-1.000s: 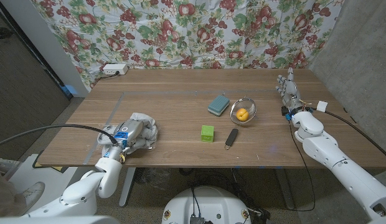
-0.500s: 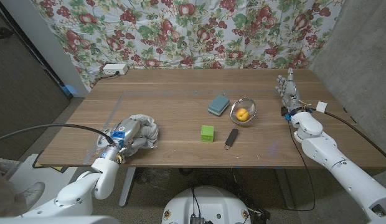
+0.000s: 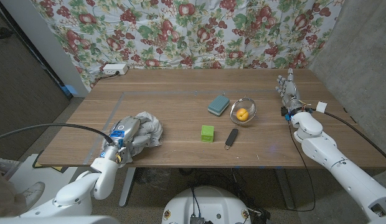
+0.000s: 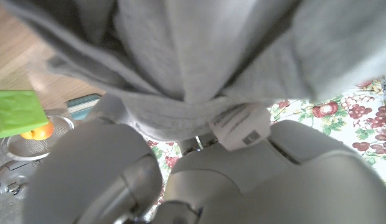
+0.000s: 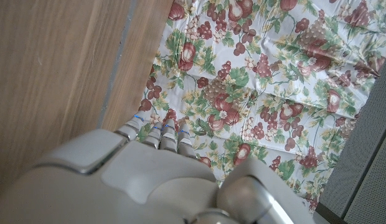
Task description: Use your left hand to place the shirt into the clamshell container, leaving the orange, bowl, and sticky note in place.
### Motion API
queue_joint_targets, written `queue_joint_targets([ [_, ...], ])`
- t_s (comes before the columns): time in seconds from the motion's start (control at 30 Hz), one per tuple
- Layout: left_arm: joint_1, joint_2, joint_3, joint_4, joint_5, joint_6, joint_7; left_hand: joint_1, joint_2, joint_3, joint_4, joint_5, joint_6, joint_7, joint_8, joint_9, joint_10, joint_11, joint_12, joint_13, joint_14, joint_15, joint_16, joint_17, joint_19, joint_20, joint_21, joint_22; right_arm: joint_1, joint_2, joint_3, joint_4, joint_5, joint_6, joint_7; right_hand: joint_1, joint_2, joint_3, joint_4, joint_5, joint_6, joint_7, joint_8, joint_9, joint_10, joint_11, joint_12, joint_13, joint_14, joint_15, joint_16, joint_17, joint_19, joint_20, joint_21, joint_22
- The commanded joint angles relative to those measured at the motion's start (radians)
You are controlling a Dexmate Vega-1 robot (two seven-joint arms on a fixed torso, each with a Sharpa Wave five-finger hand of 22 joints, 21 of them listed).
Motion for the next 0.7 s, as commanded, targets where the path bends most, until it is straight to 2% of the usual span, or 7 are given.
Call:
queue_joint_targets([
  [0.03, 0.003, -0.001, -0.004, -0.007, 0.009, 0.014, -0.013, -0.047, -0.002, -0.099, 0.002, 0.03, -0.024, 0.0, -0.038, -0.051, -0.04, 0.002, -0.043, -0.069, -0.082, -0.158, -0.001, -0.122, -0.011, -0.057, -0.073, 0.001, 0.005, -0.001, 0.002, 0.009, 0.002, 0.003, 0.007, -0.01, 0.004, 0.005, 0.002, 0.002, 0.009, 0.0, 0.0, 0.002, 0.004, 0.0, -0.001, 0.004, -0.003, -0.006, -0.002, 0.002, -0.001, -0.002, 0.003, 0.002],
  [0.13, 0.003, -0.001, -0.005, -0.008, 0.009, 0.016, -0.016, -0.084, -0.001, -0.184, 0.004, 0.056, -0.038, -0.001, -0.059, -0.08, -0.068, 0.001, -0.055, -0.111, -0.122, -0.157, 0.002, -0.19, -0.015, -0.042, -0.12, 0.001, 0.007, 0.0, 0.003, 0.01, 0.007, 0.0, 0.007, -0.011, 0.004, 0.005, 0.002, 0.002, 0.009, 0.0, 0.0, 0.002, 0.006, 0.003, -0.001, 0.004, -0.004, -0.006, -0.003, 0.002, -0.001, -0.001, 0.003, 0.002],
  [0.17, 0.003, -0.002, -0.006, -0.009, 0.008, 0.016, -0.016, -0.095, 0.002, -0.229, 0.005, 0.073, -0.044, -0.001, -0.069, -0.095, -0.081, 0.002, -0.057, -0.132, -0.139, -0.157, 0.005, -0.224, -0.014, -0.039, -0.144, 0.002, 0.009, -0.001, 0.0, 0.014, 0.001, 0.005, 0.01, -0.011, 0.004, 0.005, 0.002, 0.002, 0.009, 0.0, 0.0, 0.002, 0.006, 0.003, -0.001, 0.004, -0.003, -0.006, -0.003, 0.002, -0.001, -0.002, 0.003, 0.002],
  [0.2, 0.003, -0.001, -0.007, -0.009, 0.008, 0.016, -0.016, -0.096, 0.002, -0.232, 0.005, 0.074, -0.044, -0.001, -0.07, -0.095, -0.083, 0.002, -0.057, -0.134, -0.14, -0.157, 0.005, -0.226, -0.015, -0.039, -0.146, 0.002, 0.009, 0.0, 0.001, 0.013, 0.003, 0.003, 0.008, -0.011, 0.004, 0.005, 0.002, 0.002, 0.009, 0.0, 0.0, 0.002, 0.006, 0.002, -0.001, 0.004, -0.003, -0.006, -0.002, 0.002, -0.001, -0.001, 0.003, 0.002],
  [0.3, 0.003, -0.001, -0.012, -0.012, 0.008, 0.015, -0.014, -0.122, 0.002, -0.305, 0.009, 0.1, -0.067, -0.001, -0.088, -0.113, -0.107, 0.003, -0.06, -0.164, -0.171, -0.156, 0.007, -0.271, -0.013, -0.033, -0.18, 0.003, 0.012, 0.001, 0.0, 0.018, 0.002, 0.007, 0.011, -0.011, 0.004, 0.005, 0.002, 0.002, 0.009, 0.0, 0.0, 0.002, 0.005, 0.0, -0.001, 0.004, -0.003, -0.006, -0.002, 0.002, -0.001, -0.002, 0.003, 0.002],
  [0.53, -0.003, -0.018, -0.025, -0.015, -0.003, 0.002, 0.002, -0.157, 0.002, -0.365, 0.014, 0.121, -0.086, -0.002, -0.102, -0.124, -0.128, 0.001, -0.062, -0.185, -0.191, -0.155, 0.007, -0.299, -0.018, -0.027, -0.207, 0.004, 0.015, 0.001, 0.0, 0.02, 0.002, 0.006, 0.012, -0.011, 0.005, 0.006, 0.002, 0.002, 0.009, 0.0, 0.0, 0.002, 0.005, 0.001, -0.001, 0.004, -0.003, -0.006, -0.002, 0.002, -0.001, -0.002, 0.003, 0.002],
  [0.7, -0.018, -0.035, -0.026, -0.015, -0.003, -0.012, 0.013, -0.203, 0.005, -0.425, 0.023, 0.14, -0.099, -0.002, -0.114, -0.133, -0.145, 0.004, -0.064, -0.203, -0.208, -0.154, 0.01, -0.323, -0.015, -0.022, -0.228, 0.005, 0.018, 0.002, -0.001, 0.02, 0.002, 0.003, 0.009, -0.011, 0.005, 0.006, 0.002, 0.002, 0.008, 0.0, -0.001, 0.002, 0.006, 0.0, -0.001, 0.004, -0.003, -0.007, -0.003, 0.002, -0.001, -0.002, 0.003, 0.002],
])
